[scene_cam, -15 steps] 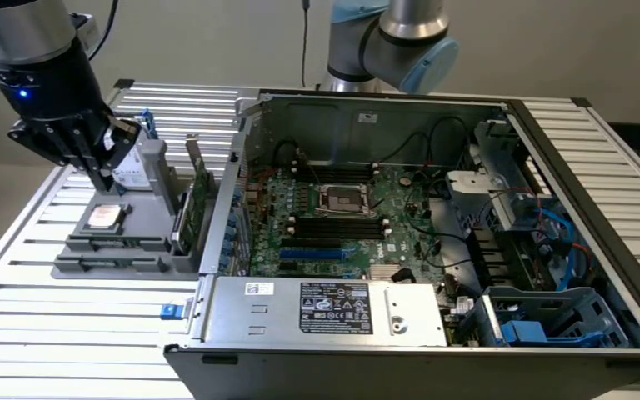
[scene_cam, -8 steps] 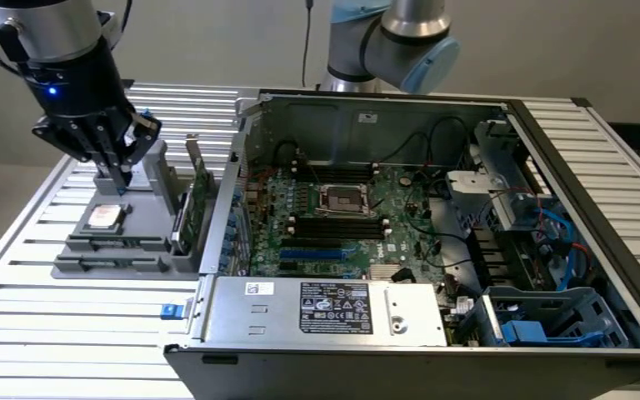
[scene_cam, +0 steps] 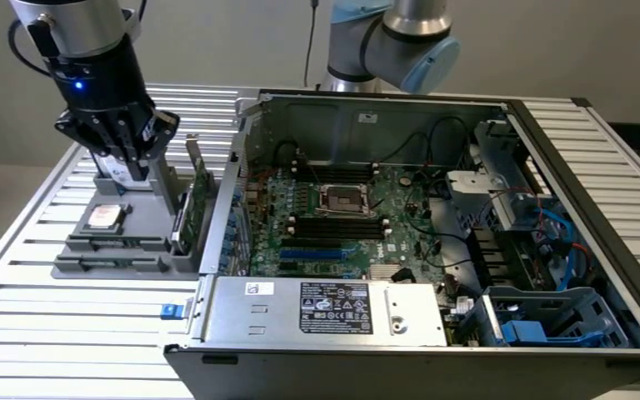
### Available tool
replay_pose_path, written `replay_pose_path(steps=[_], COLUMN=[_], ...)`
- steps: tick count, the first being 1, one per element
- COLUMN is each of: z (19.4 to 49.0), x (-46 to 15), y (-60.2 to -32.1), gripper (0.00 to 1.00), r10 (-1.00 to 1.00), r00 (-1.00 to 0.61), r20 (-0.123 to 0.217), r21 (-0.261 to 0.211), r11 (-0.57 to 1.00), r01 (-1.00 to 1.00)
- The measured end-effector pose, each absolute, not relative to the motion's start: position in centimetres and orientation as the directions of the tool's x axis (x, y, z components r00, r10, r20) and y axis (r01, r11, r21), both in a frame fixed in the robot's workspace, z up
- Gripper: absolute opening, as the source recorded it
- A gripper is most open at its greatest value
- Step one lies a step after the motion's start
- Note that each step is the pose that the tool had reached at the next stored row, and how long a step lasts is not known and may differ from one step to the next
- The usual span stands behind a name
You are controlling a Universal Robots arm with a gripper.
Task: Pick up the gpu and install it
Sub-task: 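Pick up the gpu and move the gpu toward the slot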
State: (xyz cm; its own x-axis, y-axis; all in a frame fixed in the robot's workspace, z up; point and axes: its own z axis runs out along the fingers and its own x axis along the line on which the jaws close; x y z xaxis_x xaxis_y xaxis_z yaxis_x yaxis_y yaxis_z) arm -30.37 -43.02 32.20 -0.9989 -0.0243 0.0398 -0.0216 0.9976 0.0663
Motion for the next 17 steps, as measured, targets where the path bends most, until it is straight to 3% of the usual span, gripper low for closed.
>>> replay_pose_path(steps=[17], z=[32.1], x=[-28.7], y=[-41.7], gripper=[0.12], r10=[-0.039], r00=[-0.999], r20=[-0.001], r21=[0.065], r11=[0.997], r01=[-0.039])
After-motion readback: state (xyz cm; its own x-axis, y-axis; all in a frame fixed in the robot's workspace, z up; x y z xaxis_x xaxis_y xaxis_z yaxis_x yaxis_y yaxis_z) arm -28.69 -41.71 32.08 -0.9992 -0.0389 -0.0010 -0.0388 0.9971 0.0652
